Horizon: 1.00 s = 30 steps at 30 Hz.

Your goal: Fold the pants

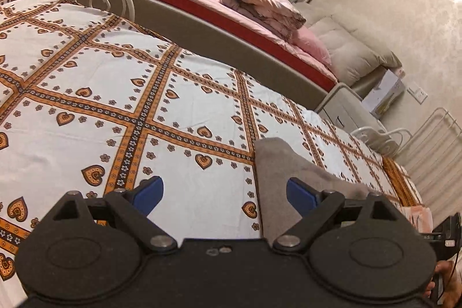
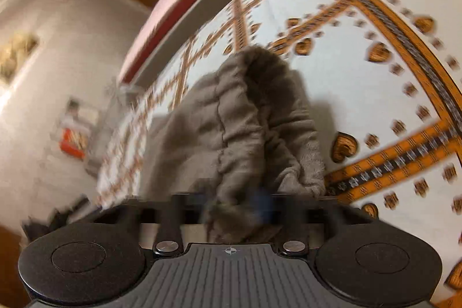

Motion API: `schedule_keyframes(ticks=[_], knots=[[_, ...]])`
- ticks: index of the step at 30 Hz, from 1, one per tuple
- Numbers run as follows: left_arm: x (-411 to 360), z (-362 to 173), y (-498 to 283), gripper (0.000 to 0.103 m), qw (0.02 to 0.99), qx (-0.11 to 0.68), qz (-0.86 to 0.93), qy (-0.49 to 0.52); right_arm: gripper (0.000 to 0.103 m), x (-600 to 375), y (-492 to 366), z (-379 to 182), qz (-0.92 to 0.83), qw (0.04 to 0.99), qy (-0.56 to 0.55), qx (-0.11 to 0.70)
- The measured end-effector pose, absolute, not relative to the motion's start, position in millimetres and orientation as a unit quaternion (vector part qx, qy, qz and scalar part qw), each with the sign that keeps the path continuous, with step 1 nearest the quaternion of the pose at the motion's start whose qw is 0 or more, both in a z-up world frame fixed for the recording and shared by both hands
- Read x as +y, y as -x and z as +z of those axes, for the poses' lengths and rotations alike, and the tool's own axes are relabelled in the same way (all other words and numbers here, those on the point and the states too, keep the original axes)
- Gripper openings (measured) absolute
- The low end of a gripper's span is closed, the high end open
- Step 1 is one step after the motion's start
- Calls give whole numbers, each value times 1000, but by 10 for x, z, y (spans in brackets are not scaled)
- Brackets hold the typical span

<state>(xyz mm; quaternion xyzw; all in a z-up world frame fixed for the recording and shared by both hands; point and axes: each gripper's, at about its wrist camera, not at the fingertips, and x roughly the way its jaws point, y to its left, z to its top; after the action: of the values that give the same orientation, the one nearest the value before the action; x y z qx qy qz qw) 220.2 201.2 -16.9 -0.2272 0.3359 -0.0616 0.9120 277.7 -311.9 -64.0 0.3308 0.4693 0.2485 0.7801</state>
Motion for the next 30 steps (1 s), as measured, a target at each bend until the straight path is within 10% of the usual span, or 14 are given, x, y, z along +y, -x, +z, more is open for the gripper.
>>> schedule_keyframes(ticks=[7, 12, 16, 26, 30], knots=[[1919, -194, -2250, 86, 911, 341, -74, 220, 17, -3349, -2569, -196, 303, 830, -356, 305], [1857, -217, -2293, 86, 909, 349, -79, 212, 21, -3530, -2793, -700, 200, 802, -351, 440], [1839, -235, -2312, 86, 909, 350, -80, 212, 76, -3693, -2613, -568, 165, 838, -347, 387], [1788, -312, -2355, 86, 906, 361, -74, 208, 76, -3560, -2689, -813, 202, 772, -388, 461], [1756, -346, -2351, 86, 903, 374, -82, 194, 39, -3363, -2693, -635, 222, 800, -345, 438]])
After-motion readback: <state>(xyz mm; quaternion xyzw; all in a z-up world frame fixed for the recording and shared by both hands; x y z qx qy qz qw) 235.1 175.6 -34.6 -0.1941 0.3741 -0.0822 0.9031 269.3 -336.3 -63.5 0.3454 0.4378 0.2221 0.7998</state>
